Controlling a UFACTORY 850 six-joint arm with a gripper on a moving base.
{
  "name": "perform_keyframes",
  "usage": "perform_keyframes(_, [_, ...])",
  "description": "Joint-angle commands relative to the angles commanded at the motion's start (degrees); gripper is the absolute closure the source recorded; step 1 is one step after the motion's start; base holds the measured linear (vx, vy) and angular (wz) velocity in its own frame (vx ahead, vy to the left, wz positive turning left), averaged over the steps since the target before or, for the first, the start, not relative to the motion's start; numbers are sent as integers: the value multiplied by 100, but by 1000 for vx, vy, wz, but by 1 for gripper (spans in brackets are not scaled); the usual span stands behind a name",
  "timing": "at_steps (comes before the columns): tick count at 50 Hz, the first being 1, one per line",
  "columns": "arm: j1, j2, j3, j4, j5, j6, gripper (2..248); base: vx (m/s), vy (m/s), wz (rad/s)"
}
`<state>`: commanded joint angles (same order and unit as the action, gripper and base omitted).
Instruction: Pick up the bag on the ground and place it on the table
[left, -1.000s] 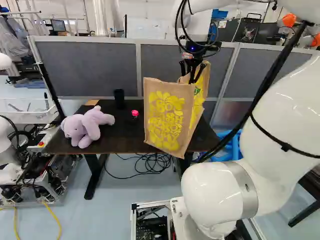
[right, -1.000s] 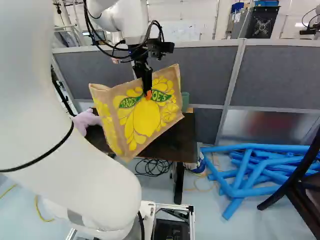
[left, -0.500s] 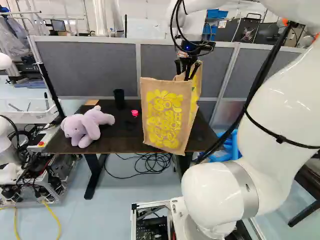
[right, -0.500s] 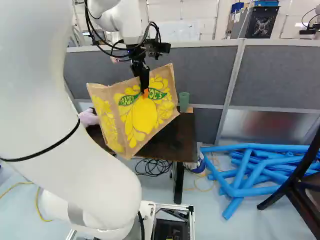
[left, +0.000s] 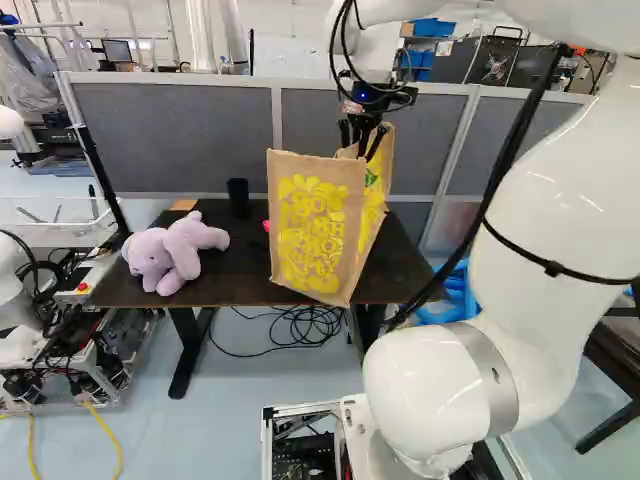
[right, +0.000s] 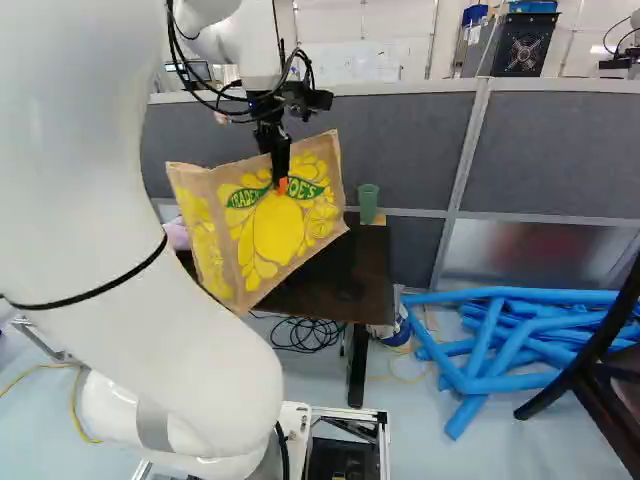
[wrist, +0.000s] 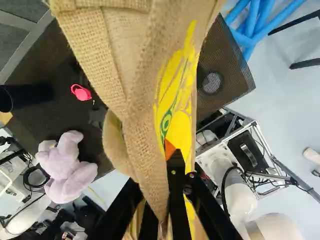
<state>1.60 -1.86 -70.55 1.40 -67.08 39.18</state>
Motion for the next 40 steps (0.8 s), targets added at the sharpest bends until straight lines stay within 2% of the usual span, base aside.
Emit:
perform_keyframes(27, [161, -697, -215, 1, 8, 0, 228, 0, 0, 0])
perform_keyframes(40, [148, -1144, -467, 1, 166, 0, 228, 0, 0, 0])
